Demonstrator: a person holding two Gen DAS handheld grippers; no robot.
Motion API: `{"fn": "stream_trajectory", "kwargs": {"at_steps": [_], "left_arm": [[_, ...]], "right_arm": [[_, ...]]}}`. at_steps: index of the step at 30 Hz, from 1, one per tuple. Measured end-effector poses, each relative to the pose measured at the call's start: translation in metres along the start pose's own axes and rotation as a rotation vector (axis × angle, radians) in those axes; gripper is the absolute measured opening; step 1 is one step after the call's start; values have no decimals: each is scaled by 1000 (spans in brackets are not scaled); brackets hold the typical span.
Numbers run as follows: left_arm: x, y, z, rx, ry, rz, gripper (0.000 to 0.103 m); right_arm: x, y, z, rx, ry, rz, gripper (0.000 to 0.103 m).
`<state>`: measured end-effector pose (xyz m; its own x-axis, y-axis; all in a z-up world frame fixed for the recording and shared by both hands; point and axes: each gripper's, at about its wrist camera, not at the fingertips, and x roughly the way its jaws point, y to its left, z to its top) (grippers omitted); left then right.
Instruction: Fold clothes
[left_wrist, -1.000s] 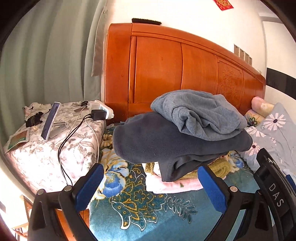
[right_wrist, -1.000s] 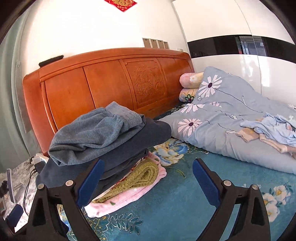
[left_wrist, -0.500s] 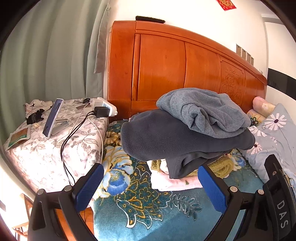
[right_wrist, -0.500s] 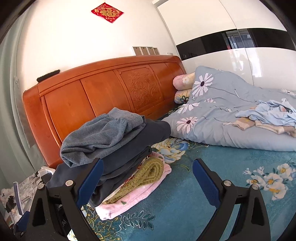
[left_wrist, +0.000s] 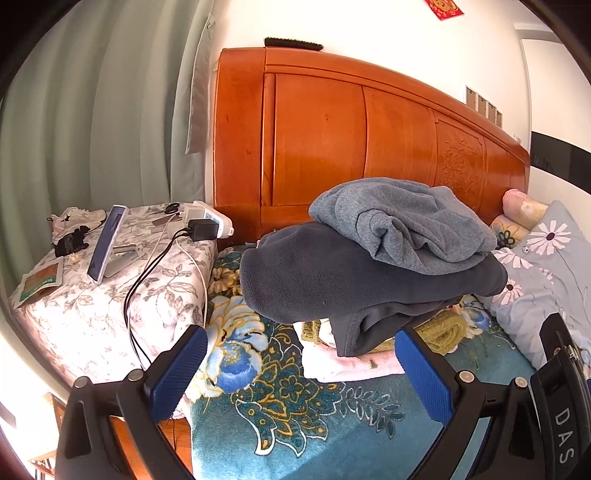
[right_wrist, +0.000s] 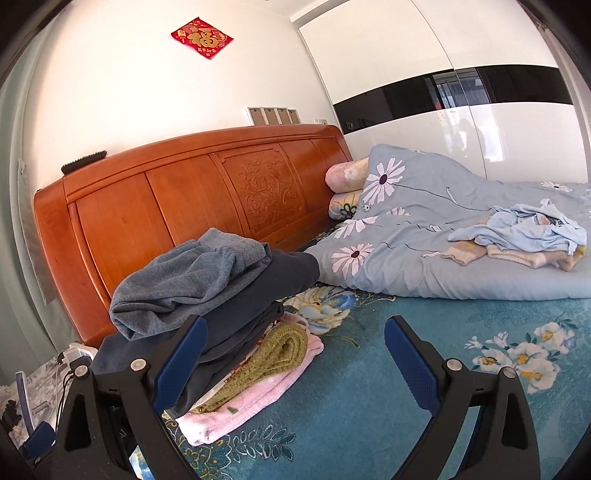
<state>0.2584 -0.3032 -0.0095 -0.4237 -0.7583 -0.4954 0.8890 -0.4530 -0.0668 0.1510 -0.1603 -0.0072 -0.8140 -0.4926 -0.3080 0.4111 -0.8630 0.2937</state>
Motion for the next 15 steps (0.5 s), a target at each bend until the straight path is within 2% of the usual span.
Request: {"fn": "stream_trajectory", "kwargs": {"at_steps": [3,8,15], "left_arm": [[1,1,0,-3,8,-2,103],[5,7,-2,-32,41,-6,103],[9,16,-4,-85,60,-20,103]], "right_arm": [[0,-2,-1,11,4,10,97],[16,-5,-2,34,82,114,97],[22,5,-4,7,110,186,97]]}}
